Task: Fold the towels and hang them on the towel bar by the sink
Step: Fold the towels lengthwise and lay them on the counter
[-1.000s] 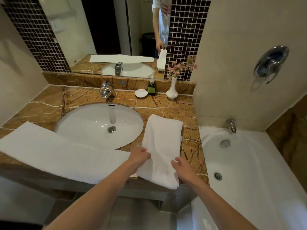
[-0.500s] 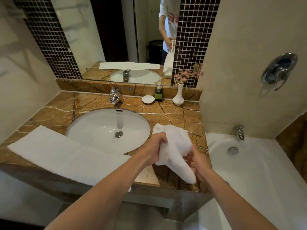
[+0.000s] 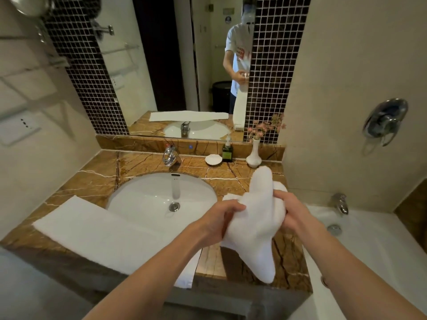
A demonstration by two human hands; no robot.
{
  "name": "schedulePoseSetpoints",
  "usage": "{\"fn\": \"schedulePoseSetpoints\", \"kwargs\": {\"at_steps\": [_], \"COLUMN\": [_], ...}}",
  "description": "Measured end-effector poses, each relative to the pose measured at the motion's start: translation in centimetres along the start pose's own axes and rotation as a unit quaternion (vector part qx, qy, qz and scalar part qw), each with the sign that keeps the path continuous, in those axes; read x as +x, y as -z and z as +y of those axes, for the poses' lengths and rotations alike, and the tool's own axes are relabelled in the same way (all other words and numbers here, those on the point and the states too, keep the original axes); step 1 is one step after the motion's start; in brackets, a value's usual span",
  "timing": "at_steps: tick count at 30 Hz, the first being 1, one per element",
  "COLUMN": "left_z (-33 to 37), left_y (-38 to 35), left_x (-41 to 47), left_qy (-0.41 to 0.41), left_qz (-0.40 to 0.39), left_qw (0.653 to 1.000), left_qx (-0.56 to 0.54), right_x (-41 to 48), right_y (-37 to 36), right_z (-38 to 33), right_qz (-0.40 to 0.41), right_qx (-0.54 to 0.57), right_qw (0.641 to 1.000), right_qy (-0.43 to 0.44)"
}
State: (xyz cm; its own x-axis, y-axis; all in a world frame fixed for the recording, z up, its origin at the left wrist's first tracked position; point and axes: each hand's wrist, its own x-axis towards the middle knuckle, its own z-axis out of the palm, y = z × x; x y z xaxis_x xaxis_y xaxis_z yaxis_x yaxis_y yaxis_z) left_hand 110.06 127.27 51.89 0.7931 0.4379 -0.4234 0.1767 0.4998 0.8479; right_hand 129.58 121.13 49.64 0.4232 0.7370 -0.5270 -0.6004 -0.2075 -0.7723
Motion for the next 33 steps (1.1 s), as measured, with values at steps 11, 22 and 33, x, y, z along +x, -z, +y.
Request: {"fn": "schedulePoseSetpoints", "kwargs": {"at_steps": [11, 22, 33], "left_z": [3.2, 5.9, 9.4], "left_y": [0.0, 2.0, 2.5], "left_x": [0.8, -0.2, 0.0], "left_qy": [-0.055, -0.122, -0.089], "left_qz": [0.055, -0.001, 0.097], "left_qw": [0.994, 0.986, 0.991], "left_qx": [-0.080, -0.115, -0.019], "right_x": [-2.1, -3.6, -4.5], "right_y": [-3.4, -2.6, -3.1], "right_z": [-3.4, -5.2, -5.3], "right_qz": [-0.047, -0.057, -0.133], "right_qx": [-0.045, -0.043, -0.146], "right_qw": [0.994, 0.989, 0.974], "right_qy": [0.093, 0.131, 0.110]}}
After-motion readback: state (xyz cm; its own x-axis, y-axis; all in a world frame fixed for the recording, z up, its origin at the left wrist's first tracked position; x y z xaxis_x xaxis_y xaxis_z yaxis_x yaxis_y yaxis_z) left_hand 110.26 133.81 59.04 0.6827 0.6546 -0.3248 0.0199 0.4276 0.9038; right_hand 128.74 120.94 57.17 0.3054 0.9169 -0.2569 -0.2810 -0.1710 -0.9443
